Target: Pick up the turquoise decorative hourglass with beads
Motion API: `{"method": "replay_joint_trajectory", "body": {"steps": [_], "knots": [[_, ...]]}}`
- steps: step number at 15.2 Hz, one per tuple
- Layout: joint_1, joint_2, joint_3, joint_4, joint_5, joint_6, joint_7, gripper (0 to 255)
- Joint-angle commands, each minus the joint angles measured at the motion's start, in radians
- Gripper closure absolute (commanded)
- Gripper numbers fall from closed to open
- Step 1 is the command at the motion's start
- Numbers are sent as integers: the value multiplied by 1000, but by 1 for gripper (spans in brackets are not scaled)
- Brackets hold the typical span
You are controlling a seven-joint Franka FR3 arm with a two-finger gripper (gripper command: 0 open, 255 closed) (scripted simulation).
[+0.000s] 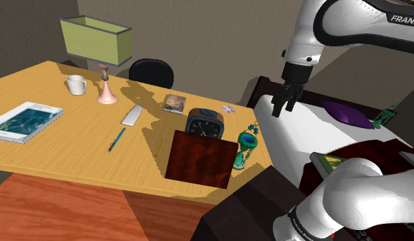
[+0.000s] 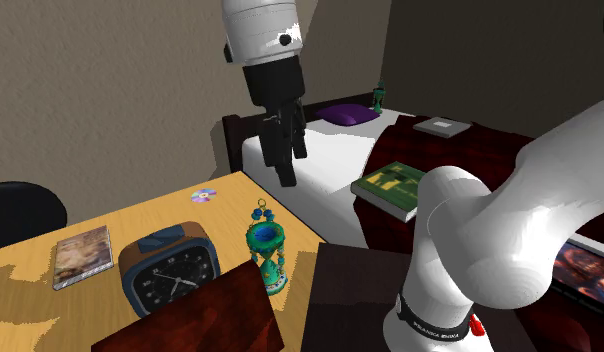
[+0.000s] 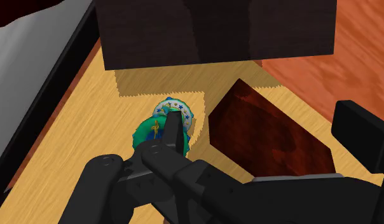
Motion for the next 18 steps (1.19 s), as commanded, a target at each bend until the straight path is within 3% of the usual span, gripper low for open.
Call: {"method": "replay_joint_trajectory", "body": {"steps": [1, 9, 18], "knots": [[0, 0, 0, 0, 0, 0, 0, 0], [-33, 138, -111, -94, -74, 272, -132, 0], [-54, 368, -216, -103, -99, 549, -261, 0]]}}
